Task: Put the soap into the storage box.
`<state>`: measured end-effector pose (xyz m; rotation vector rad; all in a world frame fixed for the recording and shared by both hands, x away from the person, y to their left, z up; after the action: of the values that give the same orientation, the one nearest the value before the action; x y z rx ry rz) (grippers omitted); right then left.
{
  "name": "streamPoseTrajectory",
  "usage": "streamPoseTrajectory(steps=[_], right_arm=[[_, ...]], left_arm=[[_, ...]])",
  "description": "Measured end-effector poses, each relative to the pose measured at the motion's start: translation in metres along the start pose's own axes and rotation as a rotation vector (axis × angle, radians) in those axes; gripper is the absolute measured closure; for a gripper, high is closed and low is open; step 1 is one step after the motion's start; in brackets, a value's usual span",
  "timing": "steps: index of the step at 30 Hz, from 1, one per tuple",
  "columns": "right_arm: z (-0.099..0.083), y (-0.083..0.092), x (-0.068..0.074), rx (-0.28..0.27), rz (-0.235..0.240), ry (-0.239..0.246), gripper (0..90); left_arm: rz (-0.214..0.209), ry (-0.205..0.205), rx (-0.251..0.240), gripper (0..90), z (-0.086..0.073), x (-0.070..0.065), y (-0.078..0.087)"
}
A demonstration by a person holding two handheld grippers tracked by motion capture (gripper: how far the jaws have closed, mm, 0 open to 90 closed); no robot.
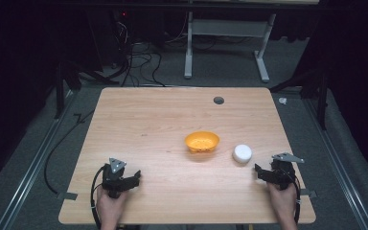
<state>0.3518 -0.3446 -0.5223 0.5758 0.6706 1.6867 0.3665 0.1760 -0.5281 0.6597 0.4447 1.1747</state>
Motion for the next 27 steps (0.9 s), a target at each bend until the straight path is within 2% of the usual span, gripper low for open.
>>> streamPoseTrajectory(steps=[27], right_arm=[[0.0006,-0.0007,-0.0004,0.001,0.010,0.009,20.5]], left_arm=[[-0.001,0.001,0.000,19.8,0.0000,0.0000,0.0000]])
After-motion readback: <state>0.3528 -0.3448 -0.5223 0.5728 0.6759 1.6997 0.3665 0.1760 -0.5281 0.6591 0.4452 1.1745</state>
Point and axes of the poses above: each handheld gripper's, and its own axes: y roughly backward along the jaws, z roughly out of its top, x roughly to its left, the point moved 3 cm from there along -y, roughly forward along the jaws, and after that the axes turned 3 degrees about z, right-handed, at the moved point
